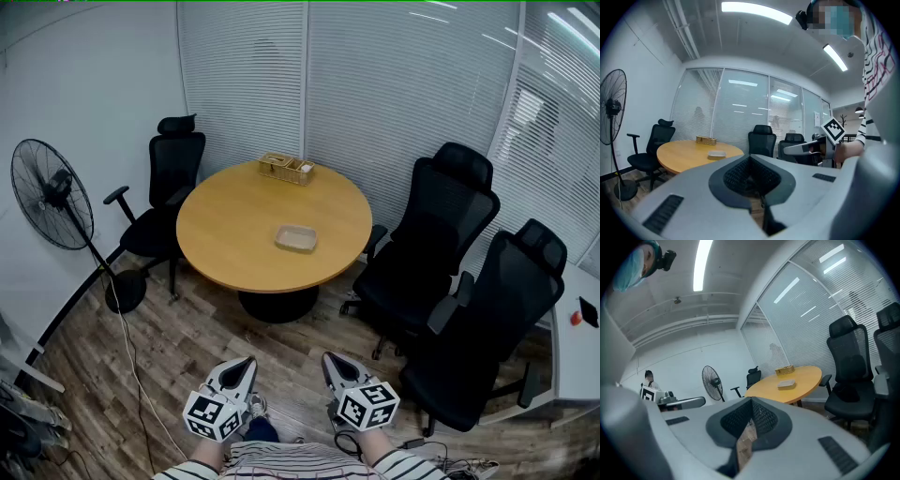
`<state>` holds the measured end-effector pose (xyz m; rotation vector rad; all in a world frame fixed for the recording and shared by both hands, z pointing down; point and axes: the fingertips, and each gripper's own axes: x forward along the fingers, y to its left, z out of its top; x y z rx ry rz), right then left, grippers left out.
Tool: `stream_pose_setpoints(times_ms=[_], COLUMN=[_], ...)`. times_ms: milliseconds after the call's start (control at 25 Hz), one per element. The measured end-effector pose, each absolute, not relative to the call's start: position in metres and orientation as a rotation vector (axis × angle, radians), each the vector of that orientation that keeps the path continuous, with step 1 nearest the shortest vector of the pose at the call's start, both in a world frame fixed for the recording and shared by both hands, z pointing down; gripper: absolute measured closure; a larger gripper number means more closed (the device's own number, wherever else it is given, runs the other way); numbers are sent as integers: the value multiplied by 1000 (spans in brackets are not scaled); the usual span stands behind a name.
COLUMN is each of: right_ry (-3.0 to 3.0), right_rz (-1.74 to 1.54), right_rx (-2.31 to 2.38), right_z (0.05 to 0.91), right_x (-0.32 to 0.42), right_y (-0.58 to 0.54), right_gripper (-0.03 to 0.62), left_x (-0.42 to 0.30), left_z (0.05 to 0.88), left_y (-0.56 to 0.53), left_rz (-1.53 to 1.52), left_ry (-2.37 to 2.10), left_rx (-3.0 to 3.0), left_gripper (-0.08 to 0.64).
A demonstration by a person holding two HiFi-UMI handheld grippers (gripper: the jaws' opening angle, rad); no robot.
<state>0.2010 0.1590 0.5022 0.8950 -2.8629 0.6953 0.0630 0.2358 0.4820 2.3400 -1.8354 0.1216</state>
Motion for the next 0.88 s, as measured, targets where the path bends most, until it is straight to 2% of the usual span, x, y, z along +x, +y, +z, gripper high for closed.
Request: stream_pose_setpoints(times_ms=[600, 640, 680, 720, 760, 880], right_ry=[-2927, -2914, -2904, -2897, -2890, -2872], right_rz=[723, 724, 732, 744, 754, 770], right_rx=[937, 954, 968, 980, 991, 1008], right_z=[495, 497, 500, 502, 504, 506], right_x=[186, 185, 184, 181, 178, 164], right_y=[145, 141, 137, 133, 129, 116], right_gripper=[557, 547, 497, 411, 396, 396], left_x=[47, 46, 43, 40, 35, 16], left_z=[485, 486, 488, 490, 492, 496], left_y=[226, 223, 220, 217, 213, 198], left_rz=[76, 74, 71, 67, 60, 45], left_ry=[-1825, -1816, -1808, -1799, -1789, -1771], left_rx=[2343, 2342, 2340, 2337, 2333, 2321], left_gripper=[523, 521, 507, 466, 404, 383])
